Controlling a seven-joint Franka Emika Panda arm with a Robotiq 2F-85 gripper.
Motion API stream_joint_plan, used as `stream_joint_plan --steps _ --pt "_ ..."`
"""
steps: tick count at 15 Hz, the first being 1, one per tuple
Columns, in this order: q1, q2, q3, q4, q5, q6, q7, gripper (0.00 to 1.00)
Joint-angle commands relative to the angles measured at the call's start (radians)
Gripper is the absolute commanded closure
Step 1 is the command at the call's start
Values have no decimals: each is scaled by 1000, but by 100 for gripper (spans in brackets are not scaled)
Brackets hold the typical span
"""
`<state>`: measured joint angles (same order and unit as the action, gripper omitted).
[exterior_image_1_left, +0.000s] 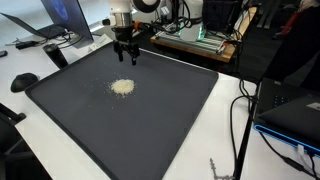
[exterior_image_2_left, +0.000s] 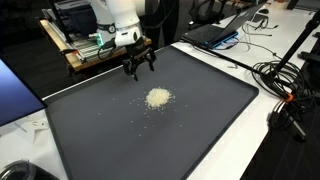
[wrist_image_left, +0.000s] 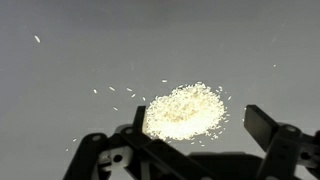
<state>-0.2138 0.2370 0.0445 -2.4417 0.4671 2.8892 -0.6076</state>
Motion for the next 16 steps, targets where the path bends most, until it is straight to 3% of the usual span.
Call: stream_joint_plan --steps 1,2,3,10,16 --pt "-2 1 -1 2 0 0 0 0" --pt "-3 1 -2 3 0 0 0 0" --pt "-44 -10 56 12 82 -11 -92 0" --pt "-63 -3 141 -30 151 193 -248 0" --pt "33 -21 98 -111 80 246 -165 0"
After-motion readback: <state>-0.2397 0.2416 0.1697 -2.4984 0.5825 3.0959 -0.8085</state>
